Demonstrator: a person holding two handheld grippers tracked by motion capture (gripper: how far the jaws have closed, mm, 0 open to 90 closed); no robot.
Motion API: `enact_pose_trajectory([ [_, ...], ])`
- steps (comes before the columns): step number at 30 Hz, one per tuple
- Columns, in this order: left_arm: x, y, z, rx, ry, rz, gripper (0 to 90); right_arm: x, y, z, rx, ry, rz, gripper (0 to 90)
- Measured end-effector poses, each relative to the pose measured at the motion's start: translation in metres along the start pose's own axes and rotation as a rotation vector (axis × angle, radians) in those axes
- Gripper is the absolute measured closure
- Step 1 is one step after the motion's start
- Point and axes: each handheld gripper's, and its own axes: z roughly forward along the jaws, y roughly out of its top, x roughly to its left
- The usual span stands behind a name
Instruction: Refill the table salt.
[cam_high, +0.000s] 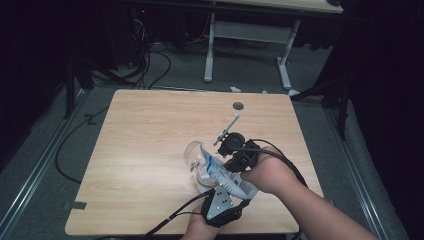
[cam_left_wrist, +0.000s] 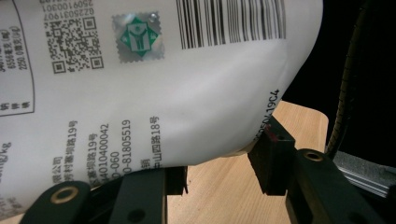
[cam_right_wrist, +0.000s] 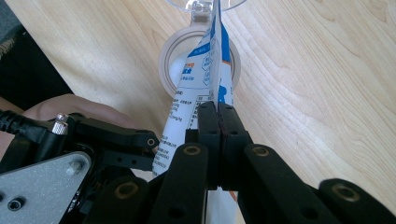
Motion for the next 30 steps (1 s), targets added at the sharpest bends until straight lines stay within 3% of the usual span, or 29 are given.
enact_pose_trajectory([
  [30,0.0005,0.0027,-0.0013,-0.016,0.002,-0.001,61.3,0.0027,0.0037,-0.0012,0.003,0.002,-0.013,90.0],
])
